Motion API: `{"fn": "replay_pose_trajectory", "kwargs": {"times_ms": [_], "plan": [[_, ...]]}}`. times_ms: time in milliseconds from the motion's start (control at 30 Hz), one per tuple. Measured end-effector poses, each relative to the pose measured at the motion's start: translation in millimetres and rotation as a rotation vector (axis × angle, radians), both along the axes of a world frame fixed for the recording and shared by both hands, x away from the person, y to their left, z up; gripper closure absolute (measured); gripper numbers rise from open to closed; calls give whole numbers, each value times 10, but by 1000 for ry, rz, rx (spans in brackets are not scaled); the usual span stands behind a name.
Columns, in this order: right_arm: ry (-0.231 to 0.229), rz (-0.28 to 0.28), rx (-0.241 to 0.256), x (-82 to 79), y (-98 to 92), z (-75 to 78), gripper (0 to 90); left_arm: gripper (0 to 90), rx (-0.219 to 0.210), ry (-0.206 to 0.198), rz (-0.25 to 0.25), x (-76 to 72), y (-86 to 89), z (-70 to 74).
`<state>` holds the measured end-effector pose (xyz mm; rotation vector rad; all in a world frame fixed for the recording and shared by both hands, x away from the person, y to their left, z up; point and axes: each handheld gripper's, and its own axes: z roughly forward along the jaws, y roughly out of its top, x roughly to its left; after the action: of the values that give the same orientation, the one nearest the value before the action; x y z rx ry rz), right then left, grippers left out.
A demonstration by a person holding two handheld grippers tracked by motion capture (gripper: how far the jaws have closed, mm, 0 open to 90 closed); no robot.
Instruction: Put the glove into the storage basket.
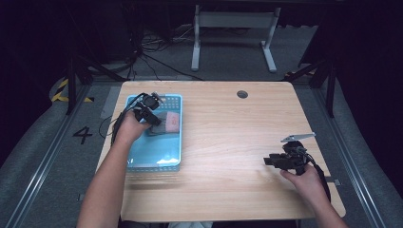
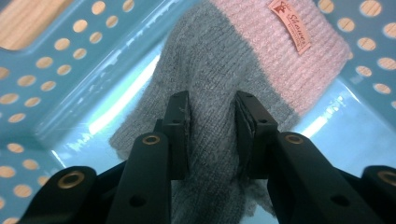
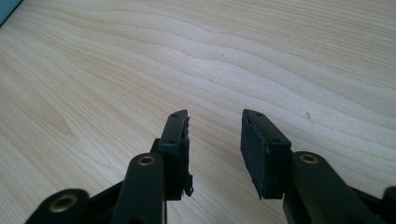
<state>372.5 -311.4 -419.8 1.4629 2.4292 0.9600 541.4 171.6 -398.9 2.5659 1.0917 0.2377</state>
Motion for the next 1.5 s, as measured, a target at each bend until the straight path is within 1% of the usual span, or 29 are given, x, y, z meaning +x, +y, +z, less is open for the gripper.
{"fn": "replay_pose_trajectory", "kwargs": {"times_ms": [33,100,133,167,200,300,367,433,500,567,633,833,933,1000,1100,1133,1167,1200,1233,1300,1367,1400,1467,1500], "plan": [[-2,-2,1,-1,0,5,620,667,2,7,-5,6,7,-11],[-2,-3,0,-2,-1,10,620,629,8,8,4,15,26,-54],[0,-2,0,0,-3,10,618,612,-2,15,10,17,34,-62],[0,-2,0,2,-4,10,617,594,-2,15,10,17,34,-62],[0,-1,2,4,-3,10,616,547,-13,13,28,10,44,-73],[-2,5,1,13,3,19,615,475,-17,3,27,-8,48,-69],[-2,11,1,28,10,25,614,441,-20,-38,21,-63,46,-8],[-5,14,4,46,19,31,613,435,-38,-73,18,-115,46,58],[-7,20,5,63,32,41,613,417,-65,-88,27,-166,49,135],[-12,30,6,81,51,53,613,428,-79,-116,24,-236,42,224],[-12,39,6,100,71,64,613,424,-101,-136,25,-315,36,312],[-10,71,12,189,137,83,613,427,-180,-172,8,-609,10,551],[-18,93,-6,206,173,99,614,427,-208,-184,-11,-801,-24,644],[-19,102,0,209,180,113,613,428,-236,-191,-25,-939,-66,692],[-25,108,9,208,181,129,613,427,-242,-208,-60,-1154,-160,752],[-26,112,12,206,180,129,612,427,-247,-203,-69,-1218,-193,763],[-26,112,12,206,180,129,612,426,-247,-203,-69,-1218,-193,763],[-31,129,15,193,181,127,608,427,-252,-205,-86,-1278,-225,770],[-36,138,17,186,180,125,607,427,-264,-209,-110,-1398,-282,781],[-40,145,15,173,171,120,605,428,-284,-209,-135,-1507,-337,782],[-47,150,25,164,154,109,602,427,-301,-212,-153,-1613,-401,778],[-46,149,32,160,147,101,602,427,-299,-214,-160,-1662,-436,772],[-51,149,29,152,141,81,601,428,-310,-212,-178,-1750,-522,730],[-52,150,37,149,138,70,602,429,-320,-209,-186,-1790,-575,694]]}}
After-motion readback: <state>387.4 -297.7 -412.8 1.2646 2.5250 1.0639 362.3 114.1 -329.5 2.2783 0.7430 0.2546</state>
